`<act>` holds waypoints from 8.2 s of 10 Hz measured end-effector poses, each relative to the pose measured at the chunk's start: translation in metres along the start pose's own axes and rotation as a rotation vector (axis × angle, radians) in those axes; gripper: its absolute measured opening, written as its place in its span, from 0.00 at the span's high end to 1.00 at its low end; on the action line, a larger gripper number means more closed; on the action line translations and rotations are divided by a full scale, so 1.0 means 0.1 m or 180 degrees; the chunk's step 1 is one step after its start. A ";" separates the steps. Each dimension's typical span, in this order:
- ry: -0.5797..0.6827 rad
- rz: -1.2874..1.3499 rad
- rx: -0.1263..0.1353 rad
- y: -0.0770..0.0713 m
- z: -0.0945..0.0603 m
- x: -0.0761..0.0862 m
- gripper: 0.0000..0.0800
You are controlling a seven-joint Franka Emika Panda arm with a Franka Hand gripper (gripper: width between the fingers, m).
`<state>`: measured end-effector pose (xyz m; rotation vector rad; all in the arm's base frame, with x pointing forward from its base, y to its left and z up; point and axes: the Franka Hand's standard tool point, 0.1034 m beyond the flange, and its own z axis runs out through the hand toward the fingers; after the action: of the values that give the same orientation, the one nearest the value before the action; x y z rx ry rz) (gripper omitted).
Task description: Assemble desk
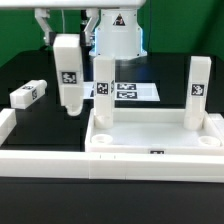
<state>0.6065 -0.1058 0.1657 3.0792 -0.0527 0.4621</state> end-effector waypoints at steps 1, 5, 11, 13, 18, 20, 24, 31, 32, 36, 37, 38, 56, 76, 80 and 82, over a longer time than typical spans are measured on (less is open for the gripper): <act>0.0204 -0.0015 -0.0090 0.02 0.01 0.01 0.64; 0.0267 0.0341 0.0117 -0.72 -0.02 0.17 0.64; 0.0231 0.0541 0.0135 -0.92 0.04 0.20 0.64; 0.0348 0.0633 0.0196 -1.34 0.07 0.10 0.64; 0.0416 0.0634 0.0256 -1.66 0.05 0.06 0.64; 0.0417 0.0630 0.0258 -1.67 0.05 0.06 0.64; 0.0764 0.0068 0.0213 -1.90 -0.01 0.04 0.64; 0.0732 -0.0128 0.0204 -1.99 0.03 0.02 0.64; 0.0699 -0.0259 0.0184 -1.99 0.07 0.04 0.64; 0.0692 -0.0242 0.0192 -2.02 0.08 0.02 0.64; 0.0668 -0.0287 0.0204 -2.11 0.12 -0.03 0.64; 0.0656 -0.0327 0.0211 -2.17 0.14 -0.05 0.64; 0.0657 -0.0351 0.0162 -2.15 0.31 -0.13 0.64; -0.0120 -0.0279 0.0283 -2.13 0.09 0.01 0.19; -0.1064 -0.0313 0.0271 -2.16 0.17 0.00 0.19; -0.1099 -0.0300 0.0245 -2.12 0.26 0.05 0.19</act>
Offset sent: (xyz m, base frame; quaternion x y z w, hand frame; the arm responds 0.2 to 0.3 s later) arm 0.0203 0.0705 0.0170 0.0150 0.0046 0.0727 0.9972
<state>0.6264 0.1050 0.1376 3.1795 0.1051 -0.0757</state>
